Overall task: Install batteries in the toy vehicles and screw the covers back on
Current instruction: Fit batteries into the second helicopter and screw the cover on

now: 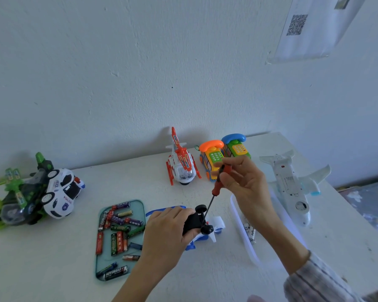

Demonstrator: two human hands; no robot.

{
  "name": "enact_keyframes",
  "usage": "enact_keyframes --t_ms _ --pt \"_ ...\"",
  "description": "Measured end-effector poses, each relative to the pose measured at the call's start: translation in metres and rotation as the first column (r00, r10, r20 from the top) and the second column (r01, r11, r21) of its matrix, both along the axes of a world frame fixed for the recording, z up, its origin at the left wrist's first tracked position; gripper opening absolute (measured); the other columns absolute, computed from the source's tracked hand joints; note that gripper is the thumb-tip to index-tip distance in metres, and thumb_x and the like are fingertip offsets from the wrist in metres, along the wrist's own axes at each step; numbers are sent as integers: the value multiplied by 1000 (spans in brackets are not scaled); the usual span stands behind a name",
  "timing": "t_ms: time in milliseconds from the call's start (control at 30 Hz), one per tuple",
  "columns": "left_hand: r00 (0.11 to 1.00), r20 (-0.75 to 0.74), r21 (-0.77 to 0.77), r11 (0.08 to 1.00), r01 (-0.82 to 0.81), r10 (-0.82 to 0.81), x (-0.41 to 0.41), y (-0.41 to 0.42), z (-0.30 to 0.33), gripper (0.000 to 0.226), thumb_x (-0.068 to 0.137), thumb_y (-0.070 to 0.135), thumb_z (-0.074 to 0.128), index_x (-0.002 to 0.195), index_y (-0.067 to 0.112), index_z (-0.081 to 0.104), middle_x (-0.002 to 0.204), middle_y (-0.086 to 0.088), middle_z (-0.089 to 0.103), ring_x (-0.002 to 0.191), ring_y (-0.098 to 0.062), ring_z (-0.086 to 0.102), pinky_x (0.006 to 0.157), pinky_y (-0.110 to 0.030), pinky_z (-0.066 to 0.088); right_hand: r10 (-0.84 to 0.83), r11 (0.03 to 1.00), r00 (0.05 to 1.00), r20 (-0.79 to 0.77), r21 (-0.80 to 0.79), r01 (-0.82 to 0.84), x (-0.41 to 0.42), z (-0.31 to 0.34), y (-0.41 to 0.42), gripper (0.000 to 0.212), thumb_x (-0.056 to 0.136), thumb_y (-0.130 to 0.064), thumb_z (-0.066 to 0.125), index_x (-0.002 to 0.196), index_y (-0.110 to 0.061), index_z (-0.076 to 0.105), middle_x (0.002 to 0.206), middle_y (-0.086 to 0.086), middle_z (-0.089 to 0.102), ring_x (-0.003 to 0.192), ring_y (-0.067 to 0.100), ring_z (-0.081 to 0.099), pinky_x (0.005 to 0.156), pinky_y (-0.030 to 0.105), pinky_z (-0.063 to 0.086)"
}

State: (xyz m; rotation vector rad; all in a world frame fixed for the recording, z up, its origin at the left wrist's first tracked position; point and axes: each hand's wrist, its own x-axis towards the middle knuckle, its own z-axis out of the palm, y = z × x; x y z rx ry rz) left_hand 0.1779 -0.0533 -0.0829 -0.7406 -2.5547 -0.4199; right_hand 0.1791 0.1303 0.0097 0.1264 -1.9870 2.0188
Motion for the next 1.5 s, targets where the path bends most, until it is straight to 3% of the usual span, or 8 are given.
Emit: enact_keyframes --t_ms 100,233,433,700,900,1033,1333,1500 --pt "1000 2 6 1000 -10 10 0 0 0 34 74 57 61 91 29 69 75 18 67 62 -4 60 60 -21 46 -78 996 997 -18 39 78 0 2 -2 19 73 -14 72 85 -12 57 68 3 61 60 18 65 59 22 52" --pt "999 46 -4 1000 -19 20 1 0 2 42 78 59 43 91 30 69 75 19 66 62 -3 59 59 -21 45 9 1000 1000 -27 25 -8 -1 1 -1 23 86 10 57 90 -12 54 74 3 63 59 30 64 63 26 52" --pt "1000 13 -5 1000 5 -4 1 0 3 40 61 50 84 91 27 70 75 16 67 61 -5 62 59 -23 48 -54 990 999 6 134 53 -2 -9 0 17 87 -7 63 95 -19 52 81 -1 60 72 15 65 72 26 50" --pt "1000 16 3 1000 -4 4 1 -1 3 33 73 56 63 92 28 68 75 18 66 62 -4 60 59 -22 47 51 998 998 -30 26 -50 -5 -8 1 27 92 9 43 96 -16 53 87 11 66 71 30 67 63 29 53" --pt "999 35 -5 1000 -5 5 1 0 1 35 69 51 78 92 28 69 74 17 66 62 -4 60 60 -22 47 20 999 999 -48 28 -19 -4 2 -6 15 73 -13 72 82 -16 60 79 9 63 66 17 63 57 23 51" --pt "998 56 -11 1000 -4 5 2 -1 1 39 63 51 83 92 29 69 75 18 66 62 -3 60 60 -21 46 15 994 996 -91 109 -5 -4 -1 -12 23 88 13 52 87 -10 56 74 20 59 56 37 58 57 35 52" --pt "998 57 -6 1000 -16 17 1 0 4 40 60 49 85 90 29 68 73 18 65 60 -4 58 59 -21 43 -20 933 996 -92 357 52 8 -7 -8 30 86 -16 67 96 -37 47 79 -4 59 61 18 57 57 32 49" --pt "1000 20 -2 1000 -24 24 0 2 5 43 53 47 89 87 28 70 70 17 64 57 -5 57 59 -18 35 -203 887 956 -213 374 272 19 -17 -12 42 89 -31 63 95 -57 30 67 11 53 56 36 57 50 48 46"
